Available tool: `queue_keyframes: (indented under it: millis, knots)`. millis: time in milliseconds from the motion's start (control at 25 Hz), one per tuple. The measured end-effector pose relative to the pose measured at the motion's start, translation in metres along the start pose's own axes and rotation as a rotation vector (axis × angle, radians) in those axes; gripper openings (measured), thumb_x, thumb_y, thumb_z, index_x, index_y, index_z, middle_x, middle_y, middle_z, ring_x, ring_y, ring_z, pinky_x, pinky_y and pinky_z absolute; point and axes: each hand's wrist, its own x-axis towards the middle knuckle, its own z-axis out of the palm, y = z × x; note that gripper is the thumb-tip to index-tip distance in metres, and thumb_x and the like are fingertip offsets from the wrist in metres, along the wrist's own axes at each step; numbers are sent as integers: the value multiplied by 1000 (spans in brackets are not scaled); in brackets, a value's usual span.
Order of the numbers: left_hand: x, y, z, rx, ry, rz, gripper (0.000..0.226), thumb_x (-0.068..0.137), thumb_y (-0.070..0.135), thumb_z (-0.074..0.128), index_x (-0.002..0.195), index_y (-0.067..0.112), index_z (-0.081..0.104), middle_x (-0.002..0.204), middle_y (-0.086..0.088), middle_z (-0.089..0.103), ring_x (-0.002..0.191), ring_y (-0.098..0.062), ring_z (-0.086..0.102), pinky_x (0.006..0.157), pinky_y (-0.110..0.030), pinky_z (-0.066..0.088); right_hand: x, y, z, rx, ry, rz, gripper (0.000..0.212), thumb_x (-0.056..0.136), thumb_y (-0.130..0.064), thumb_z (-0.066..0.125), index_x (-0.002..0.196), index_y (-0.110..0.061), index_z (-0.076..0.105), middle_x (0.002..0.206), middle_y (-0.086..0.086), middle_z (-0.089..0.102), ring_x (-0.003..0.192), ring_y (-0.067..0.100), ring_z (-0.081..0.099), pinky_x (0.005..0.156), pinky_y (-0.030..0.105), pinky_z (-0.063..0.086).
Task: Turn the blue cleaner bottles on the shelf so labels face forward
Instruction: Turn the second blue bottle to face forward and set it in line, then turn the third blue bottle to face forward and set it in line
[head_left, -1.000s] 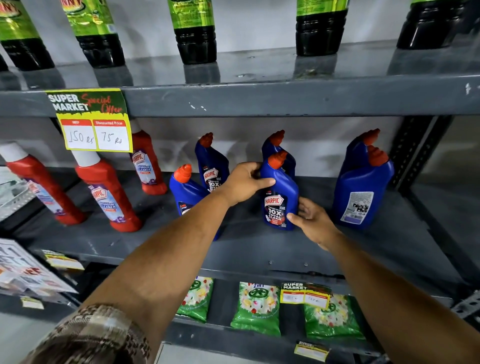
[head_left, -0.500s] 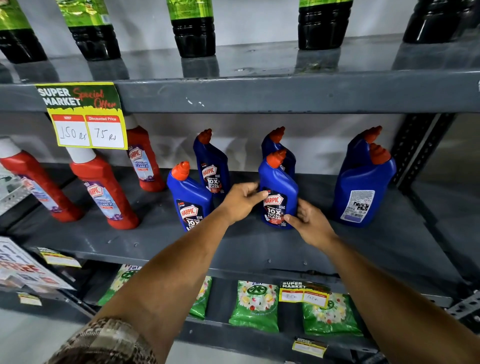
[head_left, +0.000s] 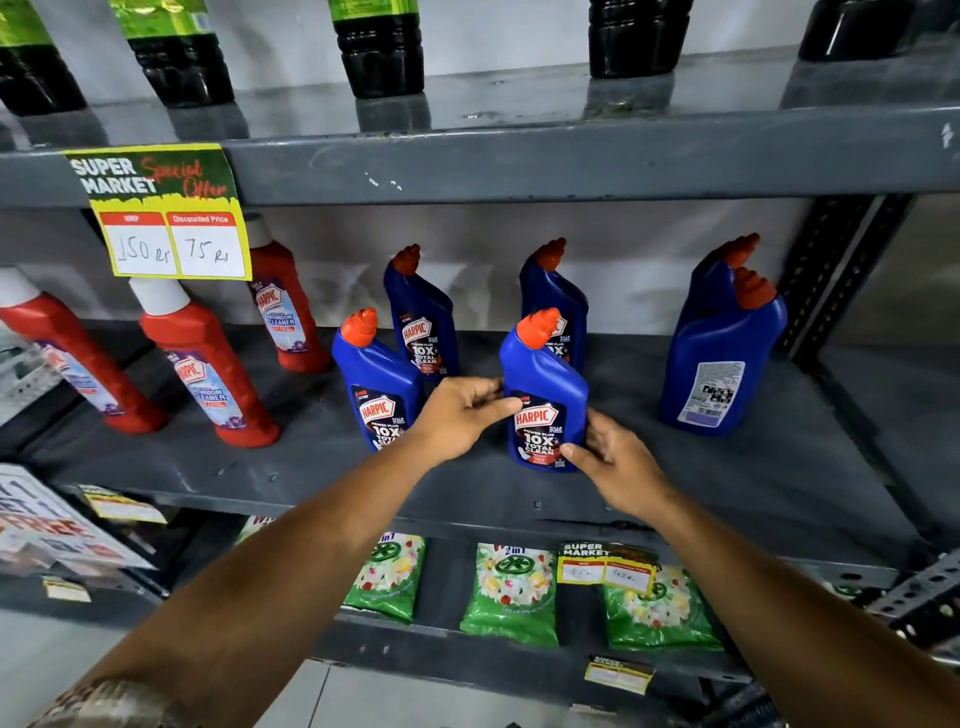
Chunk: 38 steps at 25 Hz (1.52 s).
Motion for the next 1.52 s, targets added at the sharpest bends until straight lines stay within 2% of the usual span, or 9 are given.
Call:
queue_keyframes:
  millis: [440, 760, 880, 960, 1040, 1160, 1280, 1400, 1520]
  knots:
    - [-3, 1, 4, 0, 39, -4, 20, 87, 13, 65, 107, 11, 68, 92, 11, 72, 88, 0, 68, 74, -12, 51, 0, -9, -3, -18, -47, 16, 59, 89, -18, 65, 143, -23, 41, 120, -18, 62, 116, 2, 59, 104, 39, 47]
    - [-12, 7, 8, 33, 90, -89, 34, 81, 26, 72, 112, 14, 65, 102, 0, 73, 94, -9, 69, 85, -28, 56, -6, -8, -2, 64, -26, 6, 74, 85, -18, 71, 148, -25, 32, 124, -21, 57, 122, 5, 56, 101, 32, 47]
    - [-40, 5, 16, 364, 256, -165, 29, 72, 45, 76, 87, 22, 66, 77, 12, 69, 70, 4, 63, 64, -7, 46, -14, -4, -14, -7, 191, 11, 66, 83, -25, 72, 141, -24, 42, 119, -16, 59, 107, 0, 60, 89, 22, 49]
    - [-65, 2, 34, 461, 147, -116, 27, 72, 49, 73, 76, 23, 67, 66, 14, 67, 63, 7, 61, 59, -6, 42, -21, 0, -32, -126, 442, -29, 36, 84, -28, 70, 118, -24, 60, 99, -10, 68, 88, 0, 64, 75, 16, 48]
    - [-77, 5, 62, 441, -66, -64, 27, 76, 48, 70, 85, 23, 69, 79, 10, 74, 73, 6, 63, 69, -11, 47, -27, 6, -57, -195, 691, -62, 16, 82, -22, 69, 98, -19, 64, 89, 5, 69, 78, 15, 65, 67, 15, 43]
    - [-55, 22, 108, 356, -196, 18, 29, 86, 37, 63, 110, 20, 65, 108, -1, 73, 93, 2, 63, 83, -13, 49, -24, 11, -96, -257, 888, 15, 39, 74, -16, 72, 109, -5, 58, 108, 21, 62, 97, 31, 60, 79, 30, 46]
    - [-13, 44, 151, 253, -119, 30, 42, 91, 25, 58, 130, 12, 50, 131, -12, 60, 119, -19, 57, 103, -33, 45, -16, 6, -120, -249, 724, 79, 63, 71, -13, 77, 127, -9, 47, 127, 17, 56, 116, 30, 55, 97, 45, 48]
    - [26, 69, 177, 239, 32, 60, 49, 89, 22, 59, 134, 12, 42, 137, -14, 52, 126, -23, 47, 102, -25, 35, -11, 6, -134, -200, 557, 71, 64, 73, -19, 78, 127, -18, 44, 124, 6, 61, 109, 24, 60, 92, 44, 51]
    - [61, 80, 182, 196, 116, -8, 63, 88, 21, 60, 142, 9, 29, 147, -14, 41, 135, -26, 38, 105, -26, 31, -10, 9, -144, -224, 577, 52, 56, 80, -25, 74, 127, -15, 45, 120, 5, 64, 103, 22, 62, 86, 34, 48]
